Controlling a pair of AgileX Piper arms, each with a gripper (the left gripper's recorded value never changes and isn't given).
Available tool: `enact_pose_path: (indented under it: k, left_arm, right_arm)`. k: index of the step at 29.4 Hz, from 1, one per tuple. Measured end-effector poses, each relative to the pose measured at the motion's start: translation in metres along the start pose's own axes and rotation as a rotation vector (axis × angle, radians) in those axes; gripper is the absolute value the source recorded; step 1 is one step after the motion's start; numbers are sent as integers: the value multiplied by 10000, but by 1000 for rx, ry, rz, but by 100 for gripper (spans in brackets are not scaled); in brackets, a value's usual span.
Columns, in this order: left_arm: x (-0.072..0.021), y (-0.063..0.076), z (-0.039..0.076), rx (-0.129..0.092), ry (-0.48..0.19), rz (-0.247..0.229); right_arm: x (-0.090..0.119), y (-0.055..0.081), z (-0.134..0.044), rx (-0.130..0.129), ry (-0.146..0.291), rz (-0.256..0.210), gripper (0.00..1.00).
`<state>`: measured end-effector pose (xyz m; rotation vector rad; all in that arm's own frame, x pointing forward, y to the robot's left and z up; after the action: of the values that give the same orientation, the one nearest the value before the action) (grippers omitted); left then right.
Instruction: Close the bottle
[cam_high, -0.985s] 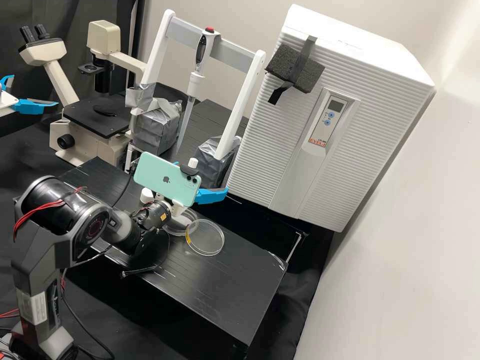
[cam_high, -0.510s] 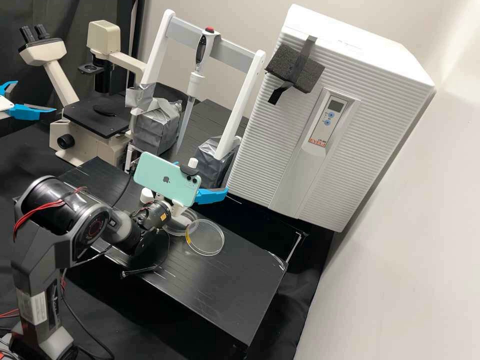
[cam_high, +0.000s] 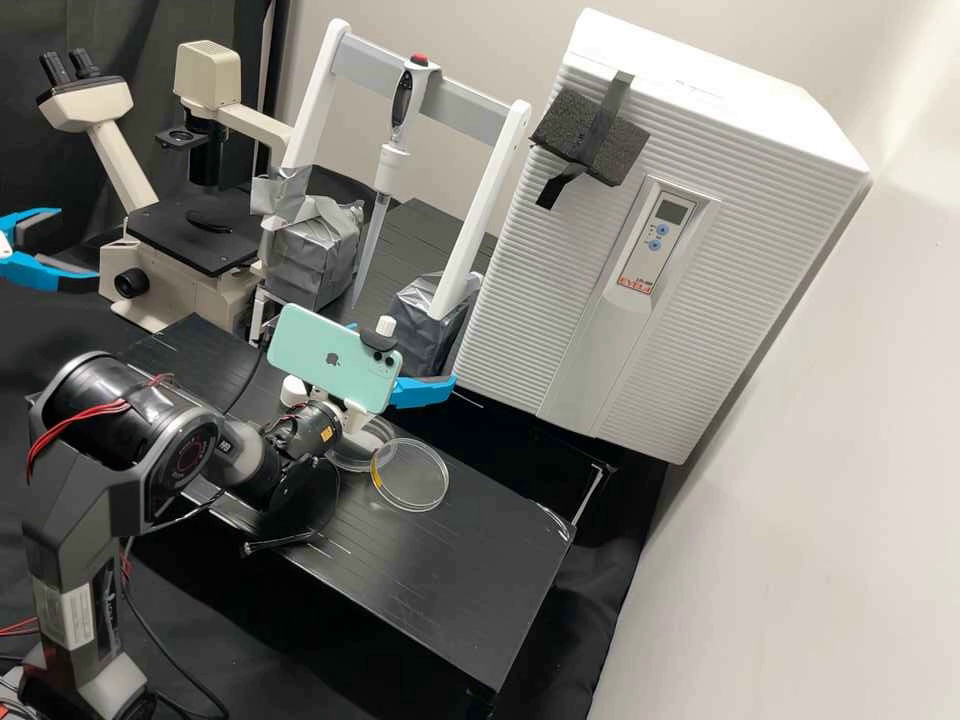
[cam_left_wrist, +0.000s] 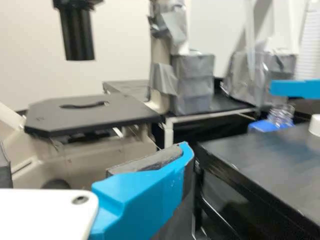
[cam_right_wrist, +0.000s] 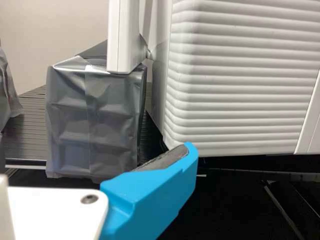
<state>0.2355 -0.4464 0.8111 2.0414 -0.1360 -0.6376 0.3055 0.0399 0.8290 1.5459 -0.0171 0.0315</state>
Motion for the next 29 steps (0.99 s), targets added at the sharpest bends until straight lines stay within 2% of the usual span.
enact_pose_path:
  k: [3,8,14,23,29]
  left_arm:
    - [-22,-58,42,8,-32,-37]
    - [-38,-114,101,40,-96,-91]
    - [-63,-107,115,53,-103,-95]
    - [-79,-132,144,55,-124,-115]
    - [-80,-139,152,33,-131,-123]
  right_arm:
    - [0,0,0,0,0,0,100]
    - [0,0,0,0,0,0,100]
    - [0,0,0,0,0,0,100]
    - [0,0,0,0,0,0,100]
    - [0,0,0,0,0,0,100]
